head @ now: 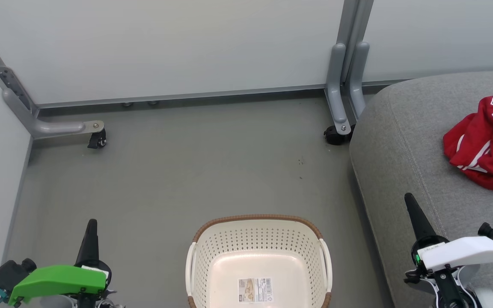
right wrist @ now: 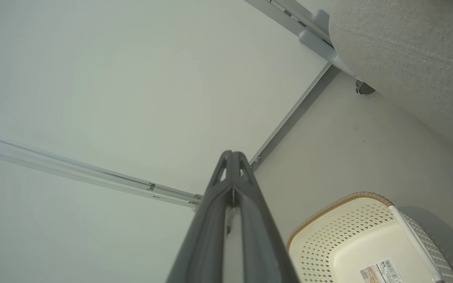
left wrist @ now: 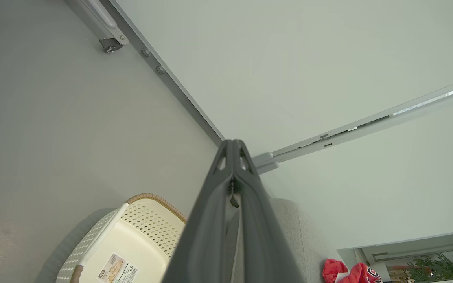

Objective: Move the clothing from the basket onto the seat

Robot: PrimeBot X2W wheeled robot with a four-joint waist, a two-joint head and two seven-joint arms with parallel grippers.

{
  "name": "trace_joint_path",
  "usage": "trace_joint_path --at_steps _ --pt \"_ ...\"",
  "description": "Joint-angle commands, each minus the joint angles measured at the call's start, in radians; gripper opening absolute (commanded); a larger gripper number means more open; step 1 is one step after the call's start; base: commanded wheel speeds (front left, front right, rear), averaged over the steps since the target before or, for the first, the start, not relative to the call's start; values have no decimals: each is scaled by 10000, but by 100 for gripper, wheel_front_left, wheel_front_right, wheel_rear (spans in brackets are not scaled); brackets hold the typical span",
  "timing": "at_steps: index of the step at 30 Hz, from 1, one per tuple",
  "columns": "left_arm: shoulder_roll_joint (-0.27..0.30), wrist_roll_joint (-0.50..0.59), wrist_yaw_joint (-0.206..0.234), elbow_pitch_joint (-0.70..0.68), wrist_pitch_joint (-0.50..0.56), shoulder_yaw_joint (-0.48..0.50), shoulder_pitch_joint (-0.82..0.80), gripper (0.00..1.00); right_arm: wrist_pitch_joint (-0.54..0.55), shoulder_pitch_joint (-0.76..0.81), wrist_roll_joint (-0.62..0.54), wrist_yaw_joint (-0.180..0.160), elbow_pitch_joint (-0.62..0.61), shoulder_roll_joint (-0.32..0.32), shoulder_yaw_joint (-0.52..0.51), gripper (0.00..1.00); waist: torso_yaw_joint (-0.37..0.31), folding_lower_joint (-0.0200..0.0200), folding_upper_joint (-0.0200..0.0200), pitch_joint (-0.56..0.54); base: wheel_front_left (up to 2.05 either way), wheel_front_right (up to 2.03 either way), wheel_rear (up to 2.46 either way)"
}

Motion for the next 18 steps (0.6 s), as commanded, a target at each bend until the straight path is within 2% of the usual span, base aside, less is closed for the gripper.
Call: trace_joint_path --at_steps 1,18 --pt "-17 -291 -112 -41 67 123 -256 0 59 -211 303 3 5 -69 -53 0 0 0 0 0 0 0 0" --pt "-208 -1745 -340 12 470 460 -458 0 208 -506 1904 3 437 -57 -233 0 -6 0 0 7 0 0 0"
